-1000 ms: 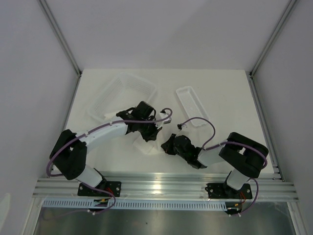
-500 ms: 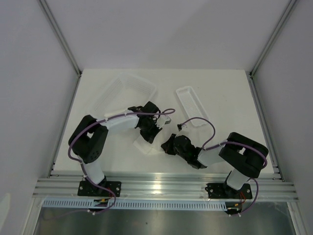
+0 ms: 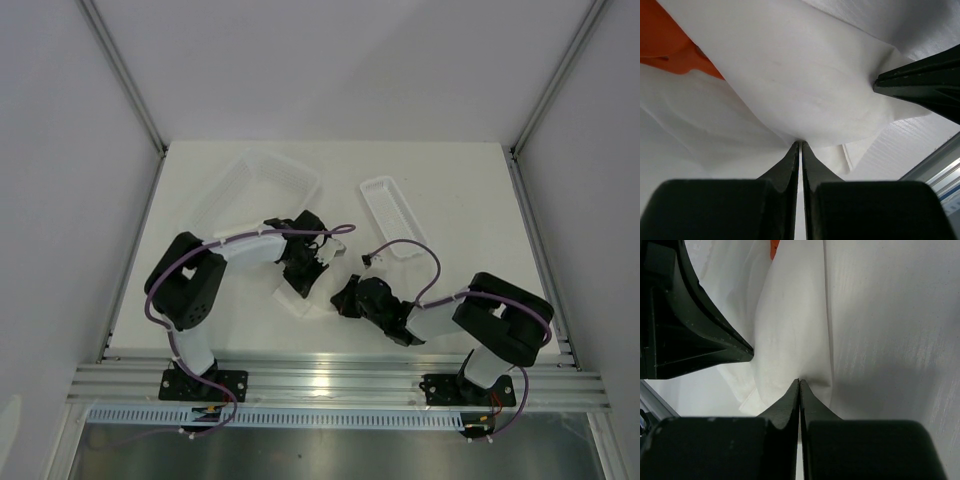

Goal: Place the utensils on the paper napkin and roll it up

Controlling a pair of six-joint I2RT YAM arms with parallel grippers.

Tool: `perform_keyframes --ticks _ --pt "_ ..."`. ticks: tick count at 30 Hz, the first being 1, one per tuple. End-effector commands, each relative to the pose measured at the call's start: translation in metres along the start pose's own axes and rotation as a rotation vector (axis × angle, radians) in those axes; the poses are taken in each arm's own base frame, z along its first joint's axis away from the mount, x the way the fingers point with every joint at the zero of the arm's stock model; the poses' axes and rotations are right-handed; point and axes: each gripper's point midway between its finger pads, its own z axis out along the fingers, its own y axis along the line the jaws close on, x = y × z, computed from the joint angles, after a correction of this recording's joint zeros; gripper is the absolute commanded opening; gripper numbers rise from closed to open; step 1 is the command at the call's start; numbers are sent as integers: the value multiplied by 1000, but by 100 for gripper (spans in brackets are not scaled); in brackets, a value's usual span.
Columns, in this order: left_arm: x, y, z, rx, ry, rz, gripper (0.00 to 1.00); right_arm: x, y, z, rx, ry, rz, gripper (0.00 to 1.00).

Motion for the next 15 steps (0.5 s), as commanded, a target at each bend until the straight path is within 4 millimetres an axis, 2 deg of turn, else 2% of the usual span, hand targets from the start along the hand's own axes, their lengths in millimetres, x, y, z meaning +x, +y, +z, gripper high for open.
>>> perform_keyframes --ticks 1,5,15 --pt "-9 5 -4 -28 -26 -28 7 9 -14 -6 45 30 -68 1" --pt "-7 4 1 -24 -11 -35 8 1 1 -10 0 24 -102 7" --pt "-15 5 5 -31 -36 -37 8 -16 19 -28 -51 -7 -161 15"
